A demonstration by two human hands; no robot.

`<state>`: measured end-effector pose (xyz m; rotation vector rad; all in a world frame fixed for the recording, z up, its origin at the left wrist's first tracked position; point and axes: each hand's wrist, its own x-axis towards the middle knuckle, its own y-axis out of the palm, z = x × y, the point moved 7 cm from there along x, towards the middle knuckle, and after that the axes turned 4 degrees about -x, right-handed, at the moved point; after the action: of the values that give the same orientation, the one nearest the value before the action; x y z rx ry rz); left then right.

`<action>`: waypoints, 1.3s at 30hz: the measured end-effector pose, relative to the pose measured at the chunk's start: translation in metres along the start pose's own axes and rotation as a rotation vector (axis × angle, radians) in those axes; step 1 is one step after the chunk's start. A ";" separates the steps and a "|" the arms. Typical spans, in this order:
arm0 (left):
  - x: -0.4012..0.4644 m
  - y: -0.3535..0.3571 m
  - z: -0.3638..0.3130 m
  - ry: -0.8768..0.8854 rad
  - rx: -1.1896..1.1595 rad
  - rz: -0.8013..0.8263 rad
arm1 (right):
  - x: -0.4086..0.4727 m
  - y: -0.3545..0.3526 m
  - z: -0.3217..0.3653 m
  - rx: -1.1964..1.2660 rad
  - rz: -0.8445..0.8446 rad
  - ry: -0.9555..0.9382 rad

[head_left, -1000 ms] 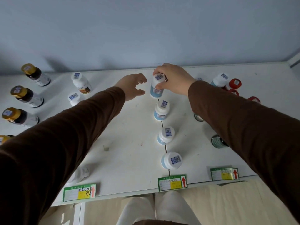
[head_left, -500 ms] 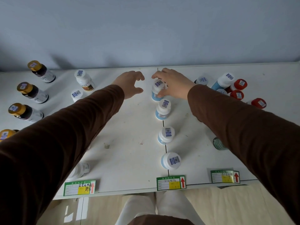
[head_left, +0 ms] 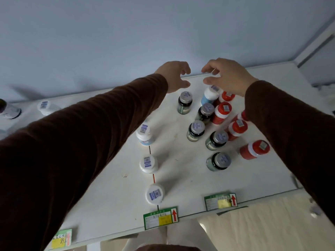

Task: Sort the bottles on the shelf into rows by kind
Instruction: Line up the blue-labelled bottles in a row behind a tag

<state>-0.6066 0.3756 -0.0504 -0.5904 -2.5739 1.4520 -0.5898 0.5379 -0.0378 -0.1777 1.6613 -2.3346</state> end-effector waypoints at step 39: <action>-0.076 -0.044 0.076 -0.152 -1.446 0.188 | 0.071 -0.016 0.126 0.789 0.092 -0.023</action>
<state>-0.5717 0.2655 -0.0475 -0.8111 -3.3474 -0.6642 -0.6280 0.4079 0.0159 0.0337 0.6189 -2.6880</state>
